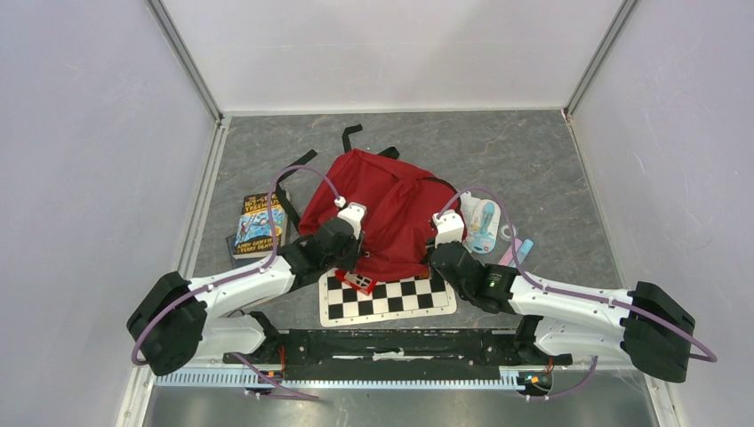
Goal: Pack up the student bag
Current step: Unzip the student bag at the center of the board.
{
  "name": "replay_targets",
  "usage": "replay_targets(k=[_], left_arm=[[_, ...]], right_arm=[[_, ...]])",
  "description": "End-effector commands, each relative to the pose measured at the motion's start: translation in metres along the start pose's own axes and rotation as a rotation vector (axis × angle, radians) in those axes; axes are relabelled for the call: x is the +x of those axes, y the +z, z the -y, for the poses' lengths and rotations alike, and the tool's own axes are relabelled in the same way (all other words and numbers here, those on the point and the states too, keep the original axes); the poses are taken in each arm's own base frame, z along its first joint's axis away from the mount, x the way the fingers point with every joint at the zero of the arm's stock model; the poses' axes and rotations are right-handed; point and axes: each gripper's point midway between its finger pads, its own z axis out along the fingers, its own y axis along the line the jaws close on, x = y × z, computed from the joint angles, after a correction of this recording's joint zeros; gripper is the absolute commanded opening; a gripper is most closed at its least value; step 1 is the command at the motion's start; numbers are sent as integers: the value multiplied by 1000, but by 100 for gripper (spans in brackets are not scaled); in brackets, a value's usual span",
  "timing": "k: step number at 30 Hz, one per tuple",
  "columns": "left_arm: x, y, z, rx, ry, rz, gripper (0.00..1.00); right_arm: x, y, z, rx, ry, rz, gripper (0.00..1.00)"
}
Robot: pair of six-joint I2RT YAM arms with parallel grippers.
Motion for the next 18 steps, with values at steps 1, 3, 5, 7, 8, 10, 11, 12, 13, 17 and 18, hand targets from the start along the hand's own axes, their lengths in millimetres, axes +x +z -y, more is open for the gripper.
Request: replay_targets(k=[1, 3, 5, 7, 8, 10, 11, 12, 13, 17, 18], left_arm=[[-25, 2, 12, 36, 31, 78, 34], [-22, 2, 14, 44, 28, 72, 27], [-19, 1, 15, 51, 26, 69, 21], [-17, -1, 18, 67, 29, 69, 13], [-16, -3, 20, 79, 29, 70, 10], [-16, -7, 24, 100, 26, 78, 3], [-15, -9, 25, 108, 24, 82, 2], [-15, -12, 27, 116, 19, 89, 2], [-14, -14, 27, 122, 12, 89, 2], [-8, -23, 37, 180, -23, 90, 2], [-7, -25, 39, 193, -27, 90, 2]], right_arm=[[2, 0, 4, 11, 15, 6, 31], [2, 0, 4, 13, 19, 6, 31], [4, 1, 5, 13, 19, 4, 31], [5, 1, 5, 11, 21, 3, 31], [6, 1, 5, 11, 22, 1, 31], [7, 2, 4, 10, 20, -1, 31], [8, 2, 5, 12, 19, -3, 30], [8, 2, 5, 11, 17, -5, 30], [9, 2, 5, 11, 17, -6, 30], [9, 2, 5, 13, 16, -7, 30], [8, 3, 4, 11, 19, -6, 30]])
